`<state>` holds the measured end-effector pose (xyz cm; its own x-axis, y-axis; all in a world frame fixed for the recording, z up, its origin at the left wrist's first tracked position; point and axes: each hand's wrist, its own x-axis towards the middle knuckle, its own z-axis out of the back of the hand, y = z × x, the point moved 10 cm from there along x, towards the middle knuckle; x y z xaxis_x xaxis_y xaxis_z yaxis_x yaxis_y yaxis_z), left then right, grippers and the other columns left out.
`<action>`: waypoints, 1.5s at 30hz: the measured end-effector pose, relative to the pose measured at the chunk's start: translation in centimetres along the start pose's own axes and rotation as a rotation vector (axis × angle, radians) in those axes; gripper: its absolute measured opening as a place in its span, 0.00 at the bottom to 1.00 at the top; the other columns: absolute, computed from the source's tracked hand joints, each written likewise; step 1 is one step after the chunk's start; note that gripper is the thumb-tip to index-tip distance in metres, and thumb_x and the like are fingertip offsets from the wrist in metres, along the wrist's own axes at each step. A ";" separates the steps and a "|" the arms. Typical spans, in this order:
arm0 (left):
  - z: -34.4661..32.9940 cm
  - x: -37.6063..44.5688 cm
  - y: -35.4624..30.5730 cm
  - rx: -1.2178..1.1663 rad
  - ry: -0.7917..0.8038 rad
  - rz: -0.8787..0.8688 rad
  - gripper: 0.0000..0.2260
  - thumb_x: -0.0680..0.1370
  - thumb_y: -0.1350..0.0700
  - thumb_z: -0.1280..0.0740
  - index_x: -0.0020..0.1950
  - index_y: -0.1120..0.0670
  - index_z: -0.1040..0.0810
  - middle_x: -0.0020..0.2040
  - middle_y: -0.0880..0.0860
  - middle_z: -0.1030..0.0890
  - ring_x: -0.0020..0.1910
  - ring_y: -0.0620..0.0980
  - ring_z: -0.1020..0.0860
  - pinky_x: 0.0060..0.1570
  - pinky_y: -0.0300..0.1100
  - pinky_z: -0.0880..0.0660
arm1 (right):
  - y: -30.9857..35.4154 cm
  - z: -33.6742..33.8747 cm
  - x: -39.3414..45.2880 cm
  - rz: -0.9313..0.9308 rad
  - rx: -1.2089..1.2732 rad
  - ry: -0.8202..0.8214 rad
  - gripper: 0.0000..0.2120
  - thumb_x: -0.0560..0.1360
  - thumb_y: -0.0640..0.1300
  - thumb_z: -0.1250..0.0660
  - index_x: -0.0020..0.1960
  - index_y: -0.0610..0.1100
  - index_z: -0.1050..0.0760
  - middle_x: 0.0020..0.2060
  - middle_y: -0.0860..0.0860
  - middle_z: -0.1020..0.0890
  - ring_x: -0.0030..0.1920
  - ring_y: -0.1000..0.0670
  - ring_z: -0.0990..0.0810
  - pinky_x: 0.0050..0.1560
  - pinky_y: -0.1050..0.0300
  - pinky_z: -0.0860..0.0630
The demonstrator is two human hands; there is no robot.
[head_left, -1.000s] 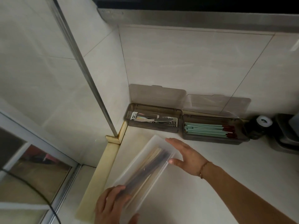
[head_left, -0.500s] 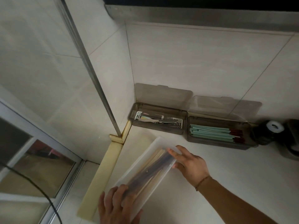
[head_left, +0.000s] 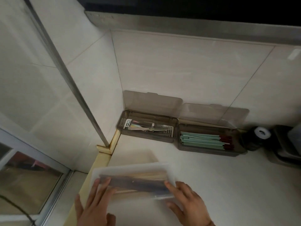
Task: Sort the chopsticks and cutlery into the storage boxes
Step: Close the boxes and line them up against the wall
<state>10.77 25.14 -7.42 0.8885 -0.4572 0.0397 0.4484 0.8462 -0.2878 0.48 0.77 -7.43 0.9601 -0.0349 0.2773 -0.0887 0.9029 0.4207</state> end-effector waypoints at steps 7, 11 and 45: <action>1.9 6.4 -10.0 -0.356 0.004 -0.249 0.20 0.70 0.44 0.37 0.62 0.44 0.25 0.70 0.39 0.30 0.72 0.43 0.37 0.70 0.42 0.38 | -9.7 7.9 1.1 -0.269 -0.079 -0.186 0.25 0.78 0.62 0.45 0.68 0.48 0.29 0.64 0.51 0.24 0.61 0.49 0.25 0.55 0.52 0.22; -0.9 13.0 -17.3 -0.560 0.178 -0.190 0.18 0.76 0.49 0.34 0.65 0.49 0.25 0.64 0.42 0.25 0.64 0.39 0.29 0.65 0.33 0.36 | -17.4 13.0 6.6 -0.334 -0.301 -0.189 0.25 0.75 0.55 0.42 0.65 0.42 0.26 0.64 0.44 0.26 0.63 0.37 0.28 0.60 0.40 0.27; -7.9 20.8 -15.4 -0.862 0.307 0.292 0.03 0.77 0.55 0.32 0.49 0.48 0.21 0.50 0.50 0.17 0.50 0.48 0.19 0.55 0.48 0.22 | -15.9 12.3 13.8 -0.238 -0.215 -0.069 0.18 0.77 0.54 0.41 0.59 0.44 0.23 0.56 0.46 0.21 0.57 0.42 0.24 0.58 0.47 0.25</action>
<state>21.58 0.41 -9.70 0.8343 -0.4159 -0.3619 -0.1213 0.5019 -0.8564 11.89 -19.32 0.33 0.9263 -0.2783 0.2540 0.2013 0.9354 0.2908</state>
